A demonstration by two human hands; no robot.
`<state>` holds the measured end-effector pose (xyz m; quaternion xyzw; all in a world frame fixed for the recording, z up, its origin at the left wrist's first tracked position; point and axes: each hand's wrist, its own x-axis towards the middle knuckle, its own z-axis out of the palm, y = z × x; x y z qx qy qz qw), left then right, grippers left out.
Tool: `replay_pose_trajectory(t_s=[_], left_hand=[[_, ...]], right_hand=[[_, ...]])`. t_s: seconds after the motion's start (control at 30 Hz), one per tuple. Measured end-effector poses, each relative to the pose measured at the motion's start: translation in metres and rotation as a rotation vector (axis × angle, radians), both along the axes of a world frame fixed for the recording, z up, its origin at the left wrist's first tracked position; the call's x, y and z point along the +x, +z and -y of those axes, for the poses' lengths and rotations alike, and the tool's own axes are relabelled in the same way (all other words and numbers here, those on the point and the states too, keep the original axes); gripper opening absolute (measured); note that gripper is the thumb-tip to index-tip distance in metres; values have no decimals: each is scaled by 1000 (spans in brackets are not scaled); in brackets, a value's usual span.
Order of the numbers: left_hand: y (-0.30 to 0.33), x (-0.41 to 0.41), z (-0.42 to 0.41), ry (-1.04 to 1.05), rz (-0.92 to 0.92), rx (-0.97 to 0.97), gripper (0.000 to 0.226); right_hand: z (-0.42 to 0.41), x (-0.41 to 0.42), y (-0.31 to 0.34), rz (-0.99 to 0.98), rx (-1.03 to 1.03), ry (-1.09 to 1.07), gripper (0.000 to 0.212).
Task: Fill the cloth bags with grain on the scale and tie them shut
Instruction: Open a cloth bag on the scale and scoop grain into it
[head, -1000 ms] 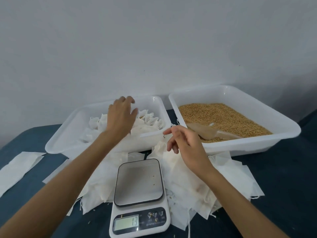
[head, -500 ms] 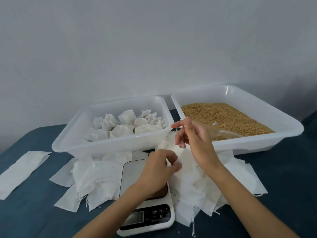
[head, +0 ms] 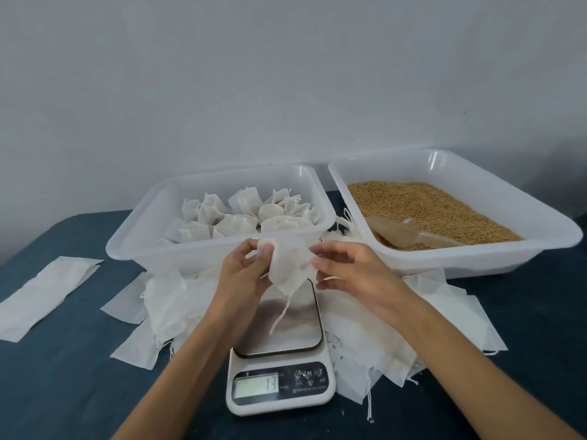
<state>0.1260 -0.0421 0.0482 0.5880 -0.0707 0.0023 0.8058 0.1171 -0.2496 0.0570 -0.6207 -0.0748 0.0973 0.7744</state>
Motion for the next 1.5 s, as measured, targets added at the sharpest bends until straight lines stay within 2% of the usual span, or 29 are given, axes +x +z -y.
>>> replay_pose_trajectory(t_s=[0.1, 0.17, 0.27, 0.37, 0.43, 0.5, 0.63, 0.87, 1.07, 1.2, 1.3, 1.43, 1.5], left_hand=[[0, -3, 4, 15, -1, -38, 13], [-1, -5, 6, 4, -13, -52, 13], [-1, -7, 8, 5, -39, -24, 13], [-3, -6, 7, 173, -56, 183, 12], [-5, -5, 7, 320, 47, 437, 24], [-5, -8, 8, 356, 216, 550, 31], [-7, -14, 15, 176, 378, 549, 16], [-8, -13, 15, 24, 227, 446, 14], [-6, -13, 15, -43, 138, 319, 12], [-6, -16, 16, -49, 148, 307, 32], [-8, -16, 17, -89, 134, 274, 37], [-7, -15, 16, -123, 105, 189, 20], [-6, -14, 16, -121, 106, 162, 19]], right_hand=[[2, 1, 3, -219, 158, 130, 28], [1, 0, 2, -267, 141, 225, 30], [-2, 2, -5, -167, 54, 131, 27], [2, 5, -7, -4, -56, -26, 5], [5, 7, -9, 97, -153, -100, 11], [2, 7, -9, 198, -283, -154, 19], [-10, 0, -14, 334, -385, -160, 25], [-16, -5, -18, 445, -433, -26, 21], [-16, -3, -15, 368, -262, -48, 30], [-17, -4, -10, 313, -137, -26, 33], [-17, -7, -6, 283, -69, -11, 32], [-13, -7, -2, 277, -19, -69, 20], [-12, -6, -1, 282, -28, -99, 18]])
